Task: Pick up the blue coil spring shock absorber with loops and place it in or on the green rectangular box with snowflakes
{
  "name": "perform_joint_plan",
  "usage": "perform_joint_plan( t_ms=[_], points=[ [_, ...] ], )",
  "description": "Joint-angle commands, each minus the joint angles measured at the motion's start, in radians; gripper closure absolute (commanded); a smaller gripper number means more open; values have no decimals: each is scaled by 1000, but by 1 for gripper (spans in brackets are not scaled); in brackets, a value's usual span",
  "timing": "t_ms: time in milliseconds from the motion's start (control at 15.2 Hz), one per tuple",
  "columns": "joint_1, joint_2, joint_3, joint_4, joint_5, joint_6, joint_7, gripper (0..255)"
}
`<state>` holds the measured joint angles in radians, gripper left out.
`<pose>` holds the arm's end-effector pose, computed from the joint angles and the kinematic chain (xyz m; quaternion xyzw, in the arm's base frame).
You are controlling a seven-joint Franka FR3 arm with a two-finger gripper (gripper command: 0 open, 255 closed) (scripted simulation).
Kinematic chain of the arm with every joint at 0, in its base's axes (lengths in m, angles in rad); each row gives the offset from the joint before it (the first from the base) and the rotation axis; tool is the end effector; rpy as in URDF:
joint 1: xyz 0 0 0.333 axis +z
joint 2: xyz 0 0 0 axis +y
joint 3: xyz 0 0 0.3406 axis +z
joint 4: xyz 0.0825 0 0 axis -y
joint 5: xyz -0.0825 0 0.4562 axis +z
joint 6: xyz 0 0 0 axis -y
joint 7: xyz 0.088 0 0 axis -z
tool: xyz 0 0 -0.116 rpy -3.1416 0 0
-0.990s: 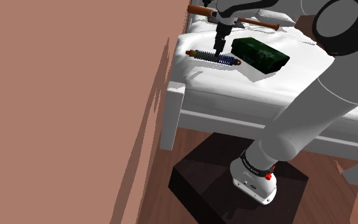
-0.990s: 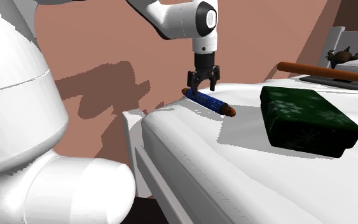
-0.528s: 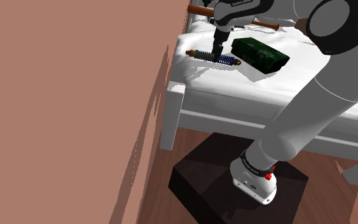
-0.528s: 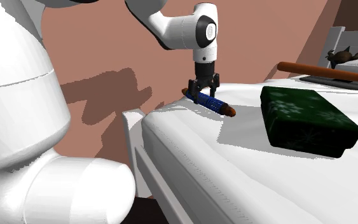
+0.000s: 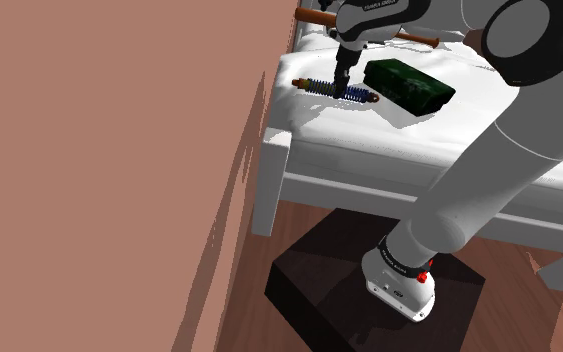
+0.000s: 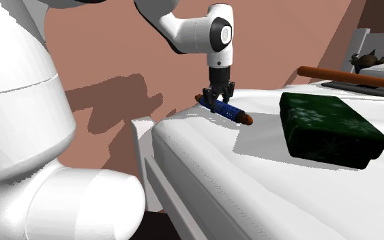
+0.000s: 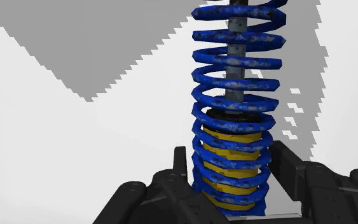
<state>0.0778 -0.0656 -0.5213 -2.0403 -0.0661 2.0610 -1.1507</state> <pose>0.5484 -0.2690 0.4615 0.9323 0.3593 0.0177 0.0373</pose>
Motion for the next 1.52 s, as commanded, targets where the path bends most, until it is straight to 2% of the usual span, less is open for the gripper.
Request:
perform_joint_plan(
  t_ms=[0, 528, 1452],
  points=[
    [0, 0, 0, 0, 0, 0, 0, 255],
    [0, 0, 0, 0, 0, 0, 0, 255],
    [4, -28, 9, 161, -10, -186, 5, 255]
  ],
)
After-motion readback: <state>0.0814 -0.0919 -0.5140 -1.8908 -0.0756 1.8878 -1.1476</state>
